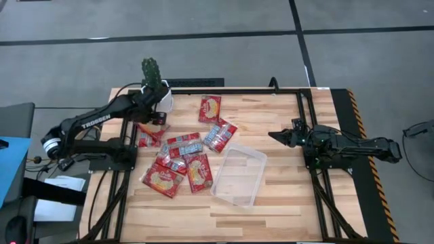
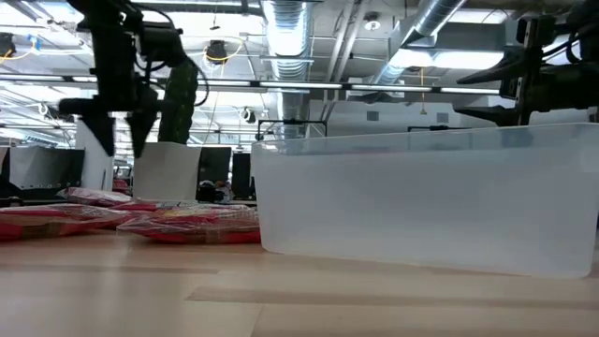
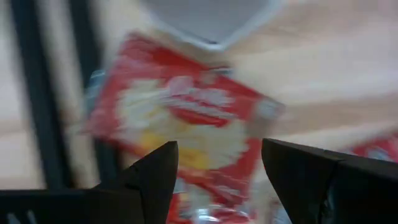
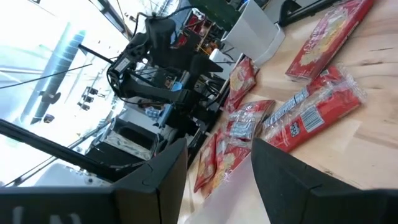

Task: Sort popcorn bags into baskets
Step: Put the red popcorn bag into the transparent bin

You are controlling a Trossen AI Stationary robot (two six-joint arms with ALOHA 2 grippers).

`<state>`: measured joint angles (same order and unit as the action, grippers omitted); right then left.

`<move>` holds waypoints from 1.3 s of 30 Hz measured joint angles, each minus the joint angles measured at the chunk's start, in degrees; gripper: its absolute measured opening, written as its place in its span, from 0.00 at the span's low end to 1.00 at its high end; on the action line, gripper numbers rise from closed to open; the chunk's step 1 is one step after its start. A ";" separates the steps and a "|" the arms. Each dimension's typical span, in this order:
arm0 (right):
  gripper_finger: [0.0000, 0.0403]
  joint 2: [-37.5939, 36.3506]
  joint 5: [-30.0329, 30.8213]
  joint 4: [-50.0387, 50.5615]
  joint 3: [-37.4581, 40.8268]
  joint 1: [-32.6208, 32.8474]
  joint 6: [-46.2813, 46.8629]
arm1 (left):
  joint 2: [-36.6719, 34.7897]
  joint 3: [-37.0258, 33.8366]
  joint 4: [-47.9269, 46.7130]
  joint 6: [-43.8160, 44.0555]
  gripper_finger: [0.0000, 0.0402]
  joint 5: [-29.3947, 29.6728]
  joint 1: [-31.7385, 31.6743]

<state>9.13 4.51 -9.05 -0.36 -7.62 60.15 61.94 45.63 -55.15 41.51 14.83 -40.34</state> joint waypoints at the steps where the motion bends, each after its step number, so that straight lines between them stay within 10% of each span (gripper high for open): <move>1: 0.51 0.00 -0.01 0.01 0.00 0.00 0.00 | -0.11 -0.06 -1.35 1.85 0.55 1.77 -0.13; 9: 0.55 0.02 0.02 3.22 0.00 0.00 -0.14 | -1.26 -6.86 1.65 10.90 0.55 9.74 1.39; 16: 0.57 0.02 0.11 4.14 0.00 0.00 -0.16 | -1.34 -14.29 5.82 20.40 0.55 3.32 1.28; 32: 0.57 0.02 0.24 4.32 0.00 0.02 -0.12 | -1.56 -23.34 22.28 34.06 0.55 9.00 3.92; 39: 0.57 0.02 0.20 4.32 0.00 0.02 0.93 | -1.88 -27.67 24.34 39.91 0.39 9.66 3.98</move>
<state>9.15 4.71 -4.73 -0.36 -7.60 61.08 60.06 17.96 -30.81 81.42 24.49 -36.36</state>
